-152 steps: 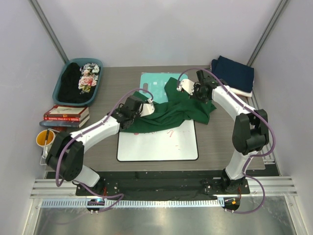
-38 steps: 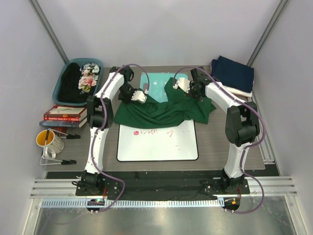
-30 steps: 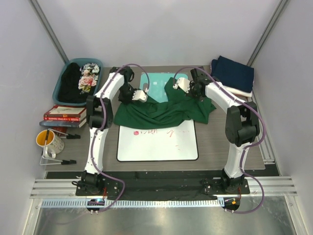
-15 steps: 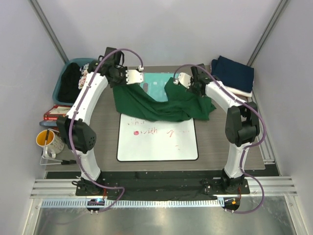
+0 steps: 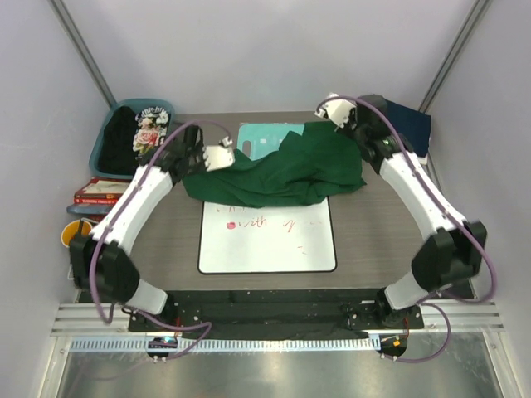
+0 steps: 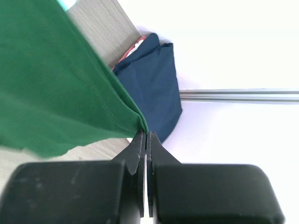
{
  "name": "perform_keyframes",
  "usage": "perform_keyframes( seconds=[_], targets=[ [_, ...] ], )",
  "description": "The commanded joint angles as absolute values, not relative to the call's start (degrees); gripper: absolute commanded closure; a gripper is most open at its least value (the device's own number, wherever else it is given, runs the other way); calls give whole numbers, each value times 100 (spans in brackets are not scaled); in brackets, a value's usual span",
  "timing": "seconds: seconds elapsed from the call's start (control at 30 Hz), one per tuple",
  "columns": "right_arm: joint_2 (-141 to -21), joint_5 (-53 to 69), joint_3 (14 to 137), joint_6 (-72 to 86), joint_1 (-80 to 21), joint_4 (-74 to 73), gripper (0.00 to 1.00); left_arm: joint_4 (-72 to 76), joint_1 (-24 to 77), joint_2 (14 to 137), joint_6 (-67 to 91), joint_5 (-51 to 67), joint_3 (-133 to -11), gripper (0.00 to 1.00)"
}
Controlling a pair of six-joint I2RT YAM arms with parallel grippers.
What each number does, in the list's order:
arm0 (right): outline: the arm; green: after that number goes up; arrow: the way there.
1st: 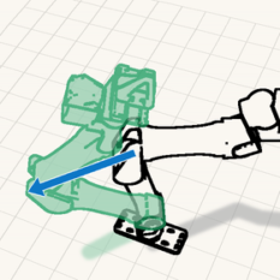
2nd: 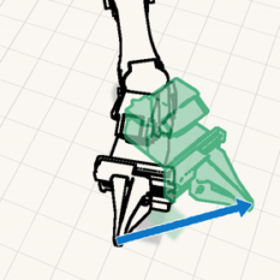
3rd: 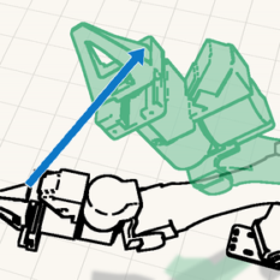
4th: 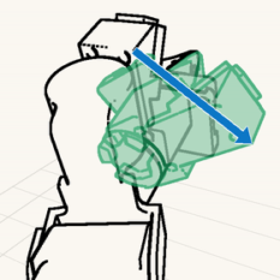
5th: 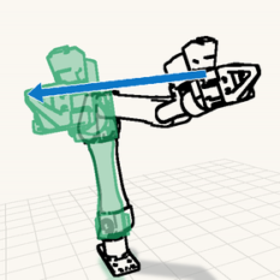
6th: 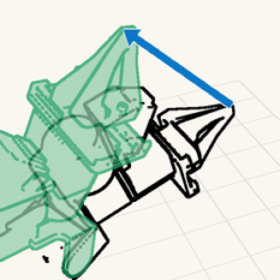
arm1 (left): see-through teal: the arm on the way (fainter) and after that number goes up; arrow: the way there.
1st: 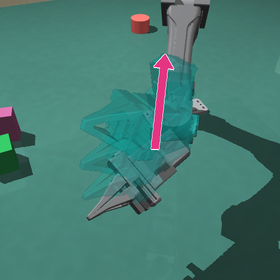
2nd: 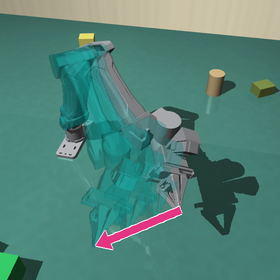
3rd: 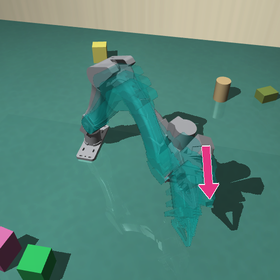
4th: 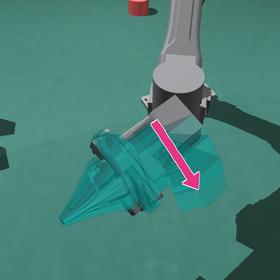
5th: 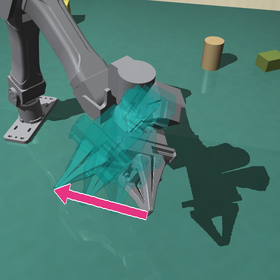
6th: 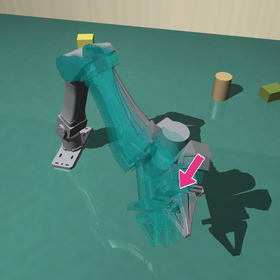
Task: Fold and stack the t-shirts
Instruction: Flatten out the tshirt
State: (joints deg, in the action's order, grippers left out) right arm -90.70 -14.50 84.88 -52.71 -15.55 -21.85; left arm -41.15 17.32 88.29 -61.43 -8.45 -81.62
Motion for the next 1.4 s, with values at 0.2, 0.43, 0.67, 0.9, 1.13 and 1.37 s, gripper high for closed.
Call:
perform_keyframes(
  seconds=[0.2,0.43,0.67,0.9,1.13,1.37],
  targets=[
    [-7656,-79,7111,-6161,-1521,-3524,99,-6895,1986,6408,-7838,1634,-6189,100],
    [-7699,325,7005,-6223,-1547,-3858,99,-7479,2162,6775,-8508,1784,-5809,72],
    [-7787,316,7093,-6188,-1547,-3885,99,-7936,2215,7909,-8043,1705,-6520,39],
    [-8006,316,7251,-6038,-1556,-3876,99,-7570,2443,8420,-7824,1864,-6478,43],
    [-8060,211,7207,-5985,-1564,-3867,99,-5153,2891,7570,-6471,967,-4897,59],
    [-8086,176,7075,-5985,-1564,-3841,99,-4342,3418,6153,-5714,713,-3851,37]
  ],
)
